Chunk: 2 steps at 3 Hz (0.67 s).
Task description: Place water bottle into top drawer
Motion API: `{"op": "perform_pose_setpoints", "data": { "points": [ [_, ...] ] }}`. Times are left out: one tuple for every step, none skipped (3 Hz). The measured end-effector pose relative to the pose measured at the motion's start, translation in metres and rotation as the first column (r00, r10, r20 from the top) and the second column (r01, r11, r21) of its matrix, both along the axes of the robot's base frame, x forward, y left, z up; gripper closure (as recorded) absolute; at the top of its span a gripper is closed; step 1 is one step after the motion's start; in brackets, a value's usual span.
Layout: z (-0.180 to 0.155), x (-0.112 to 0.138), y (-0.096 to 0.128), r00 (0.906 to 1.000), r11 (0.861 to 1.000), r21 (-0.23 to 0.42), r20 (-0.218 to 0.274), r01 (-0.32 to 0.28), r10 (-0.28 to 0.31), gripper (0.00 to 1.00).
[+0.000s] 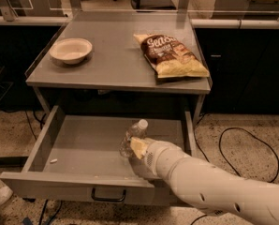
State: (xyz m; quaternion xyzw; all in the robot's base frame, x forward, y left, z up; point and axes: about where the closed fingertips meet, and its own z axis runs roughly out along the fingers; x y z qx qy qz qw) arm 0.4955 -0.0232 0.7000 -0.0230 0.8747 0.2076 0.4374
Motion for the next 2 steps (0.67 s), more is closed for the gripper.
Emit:
{"op": "perform_pose_setpoints", "data": {
  "points": [
    [0.0, 0.0, 0.0, 1.0, 1.0, 0.0, 0.0, 0.0, 0.0, 0.53],
    [0.0, 0.0, 0.0, 1.0, 1.0, 0.0, 0.0, 0.0, 0.0, 0.14]
  ]
}}
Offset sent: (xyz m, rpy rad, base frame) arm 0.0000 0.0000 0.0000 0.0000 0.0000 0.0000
